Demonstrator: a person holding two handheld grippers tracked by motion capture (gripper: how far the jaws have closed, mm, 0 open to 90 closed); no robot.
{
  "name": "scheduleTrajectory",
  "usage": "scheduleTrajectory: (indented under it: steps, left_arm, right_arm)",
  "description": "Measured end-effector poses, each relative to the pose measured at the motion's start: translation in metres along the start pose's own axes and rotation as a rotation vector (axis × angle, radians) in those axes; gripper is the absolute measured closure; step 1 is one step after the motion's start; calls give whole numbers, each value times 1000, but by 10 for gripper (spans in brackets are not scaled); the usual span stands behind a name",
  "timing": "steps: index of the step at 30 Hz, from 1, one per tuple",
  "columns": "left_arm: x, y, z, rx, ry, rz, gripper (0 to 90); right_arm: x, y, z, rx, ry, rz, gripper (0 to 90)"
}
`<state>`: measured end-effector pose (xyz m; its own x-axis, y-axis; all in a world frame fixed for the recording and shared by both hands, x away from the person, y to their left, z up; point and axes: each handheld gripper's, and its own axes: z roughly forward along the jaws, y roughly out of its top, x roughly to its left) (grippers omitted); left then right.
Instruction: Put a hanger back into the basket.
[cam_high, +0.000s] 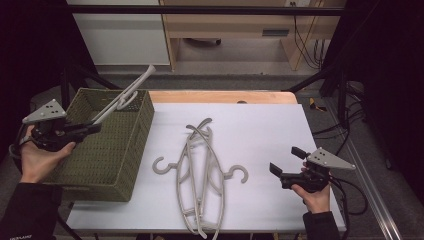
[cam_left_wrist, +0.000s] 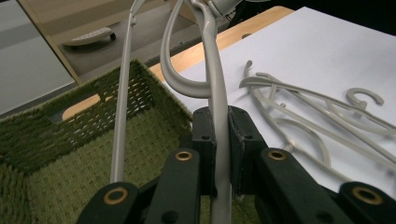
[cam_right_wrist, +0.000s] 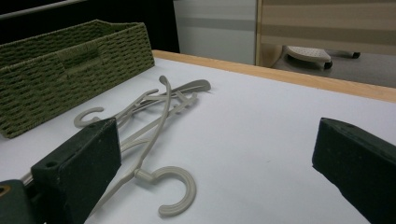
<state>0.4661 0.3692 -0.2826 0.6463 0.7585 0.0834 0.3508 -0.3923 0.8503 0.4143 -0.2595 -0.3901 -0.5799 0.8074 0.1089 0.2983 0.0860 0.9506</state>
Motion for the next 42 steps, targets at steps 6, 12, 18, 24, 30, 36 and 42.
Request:
scheduleTrajectory:
  steps: [6,12,18,24,30,36,42]
  left_arm:
    - [11,-18,-3,26,2,-5,818]
    - [17,-34,-5,32,-5,-19,818]
    - [20,-48,-7,40,-6,-28,819]
    - [23,-59,-8,60,-27,-24,818]
    - [24,-68,-5,76,-34,-33,817]
    - [22,-71,4,101,-12,-19,816]
    - [24,-68,7,108,-6,-15,817]
  right_arm:
    - [1,-1,1,5,0,1,14]
    - [0,-1,1,7,3,-1,14]
    - [1,-1,2,9,0,0,14]
    - [1,-1,2,9,0,2,14]
    - [1,-2,4,15,0,-2,14]
    - [1,-2,4,16,1,0,14]
    - [1,-2,4,11,1,0,14]
